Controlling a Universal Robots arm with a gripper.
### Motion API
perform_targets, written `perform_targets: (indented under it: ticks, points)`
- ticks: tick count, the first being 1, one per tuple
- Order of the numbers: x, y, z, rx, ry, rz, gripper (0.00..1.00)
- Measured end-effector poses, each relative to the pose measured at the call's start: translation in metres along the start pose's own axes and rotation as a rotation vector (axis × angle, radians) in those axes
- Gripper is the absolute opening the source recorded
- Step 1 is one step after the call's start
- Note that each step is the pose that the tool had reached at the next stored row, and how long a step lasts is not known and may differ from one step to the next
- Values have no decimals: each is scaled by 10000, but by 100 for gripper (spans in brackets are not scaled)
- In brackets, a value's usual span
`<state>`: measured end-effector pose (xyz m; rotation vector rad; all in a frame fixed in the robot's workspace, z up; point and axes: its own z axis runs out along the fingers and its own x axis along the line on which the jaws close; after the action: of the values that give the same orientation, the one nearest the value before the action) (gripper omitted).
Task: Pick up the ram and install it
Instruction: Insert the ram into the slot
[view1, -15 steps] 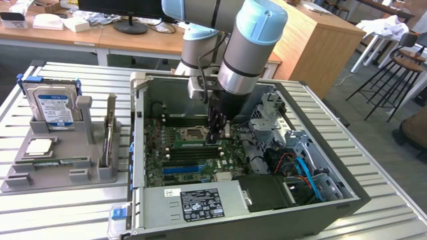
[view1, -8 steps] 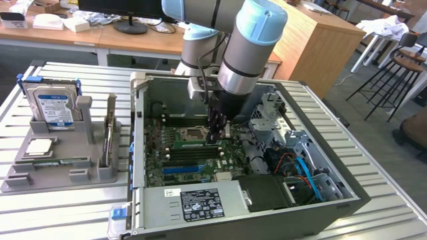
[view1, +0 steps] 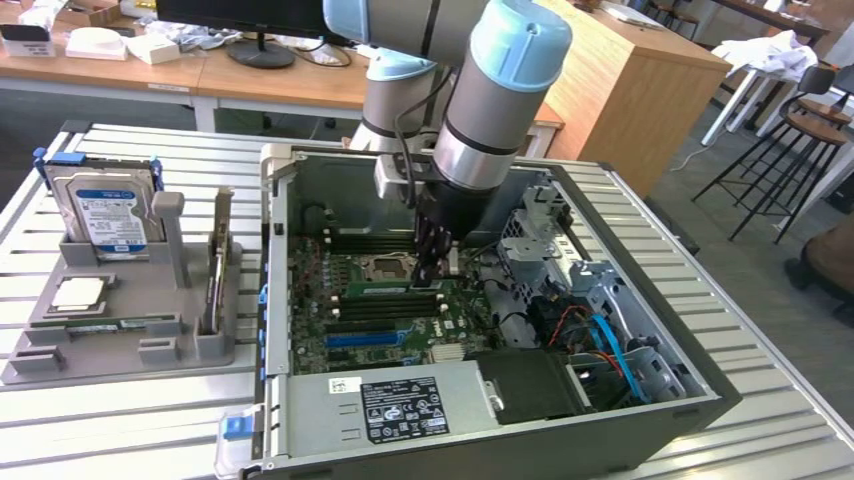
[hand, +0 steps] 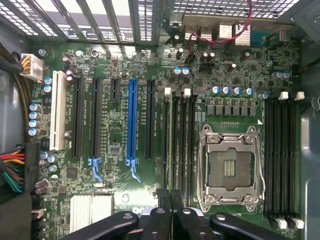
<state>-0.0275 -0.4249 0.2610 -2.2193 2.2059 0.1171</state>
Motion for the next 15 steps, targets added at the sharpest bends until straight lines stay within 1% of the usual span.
perform_targets:
  ticks: [6, 15]
  points:
    - [3, -2, 46, 0, -2, 9, 12]
    - [5, -4, 86, 4, -4, 74, 12]
